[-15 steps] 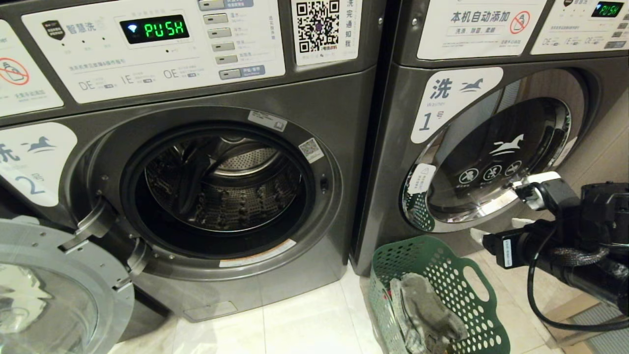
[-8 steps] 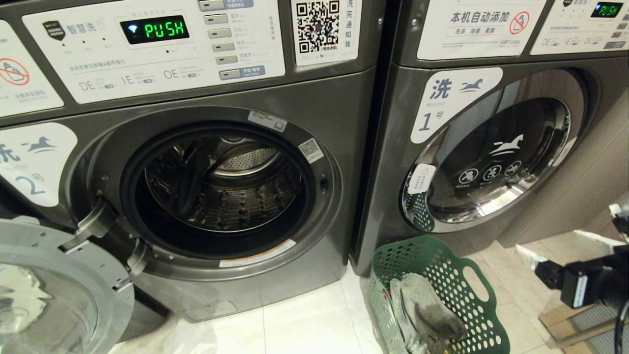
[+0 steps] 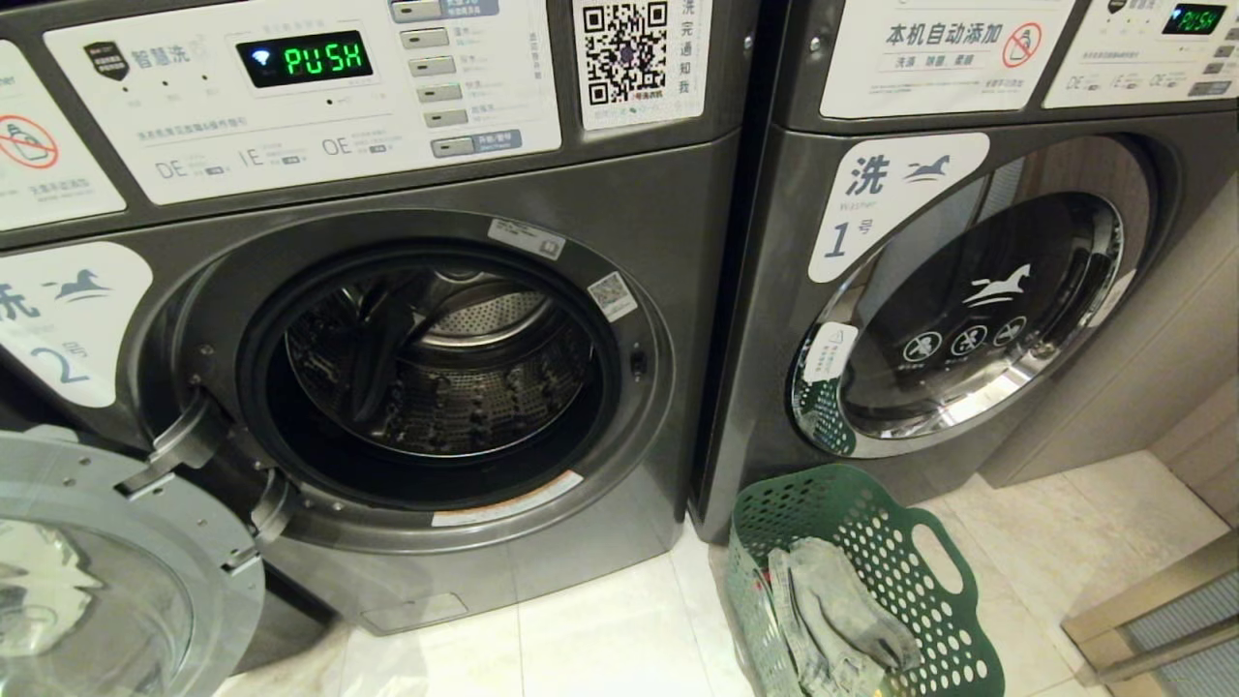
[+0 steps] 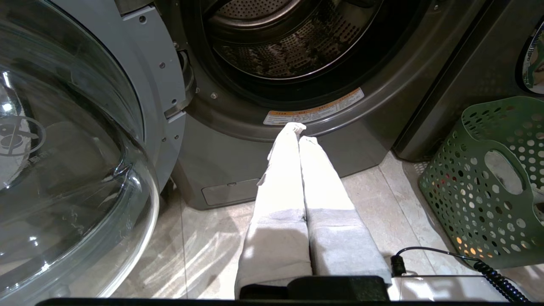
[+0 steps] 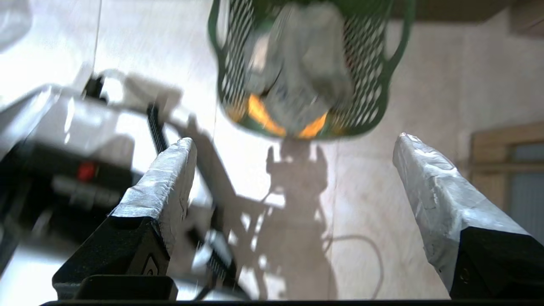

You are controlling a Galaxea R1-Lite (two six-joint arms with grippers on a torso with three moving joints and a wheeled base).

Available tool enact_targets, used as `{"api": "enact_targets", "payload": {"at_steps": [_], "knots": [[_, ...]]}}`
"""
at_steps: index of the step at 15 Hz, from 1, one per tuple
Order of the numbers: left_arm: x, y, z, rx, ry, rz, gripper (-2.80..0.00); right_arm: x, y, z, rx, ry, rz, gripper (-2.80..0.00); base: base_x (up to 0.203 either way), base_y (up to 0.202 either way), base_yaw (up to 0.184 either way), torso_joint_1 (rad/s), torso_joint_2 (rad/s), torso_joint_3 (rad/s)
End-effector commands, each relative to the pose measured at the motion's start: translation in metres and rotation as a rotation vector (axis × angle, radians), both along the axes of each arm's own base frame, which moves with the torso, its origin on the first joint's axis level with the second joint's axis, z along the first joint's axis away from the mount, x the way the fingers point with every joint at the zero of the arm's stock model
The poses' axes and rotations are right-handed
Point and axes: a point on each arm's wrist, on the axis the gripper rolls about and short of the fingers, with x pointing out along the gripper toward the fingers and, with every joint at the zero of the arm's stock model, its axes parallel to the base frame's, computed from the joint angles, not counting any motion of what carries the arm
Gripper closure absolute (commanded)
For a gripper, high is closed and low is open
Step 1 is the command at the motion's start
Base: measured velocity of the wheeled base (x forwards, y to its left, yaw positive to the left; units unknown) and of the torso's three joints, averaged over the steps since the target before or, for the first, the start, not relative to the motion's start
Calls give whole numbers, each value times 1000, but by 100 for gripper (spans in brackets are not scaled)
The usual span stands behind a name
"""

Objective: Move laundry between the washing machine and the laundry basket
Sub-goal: Close the washing machine door with the left hand

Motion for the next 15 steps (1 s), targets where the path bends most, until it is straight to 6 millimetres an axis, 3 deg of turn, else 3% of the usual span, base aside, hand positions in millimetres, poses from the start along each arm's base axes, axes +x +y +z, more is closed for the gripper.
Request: {"api": "enact_targets", "payload": {"at_steps": [1, 7, 11, 15], "knots": [[0, 0, 0, 0, 1, 0, 0, -26, -6, -12, 0, 86, 7, -280, 0, 0, 0, 0, 0, 0], [0, 0, 0, 0, 1, 0, 0, -39, -9, -8, 36, -83, -213, -280, 0, 0, 0, 0, 0, 0], [0, 0, 0, 0, 1, 0, 0, -64, -8, -12, 64, -401, -181, -280, 0, 0, 0, 0, 0, 0], [0, 0, 0, 0, 1, 0, 0, -67, -8, -13, 93, -435, -151, -280, 0, 0, 0, 0, 0, 0]]}}
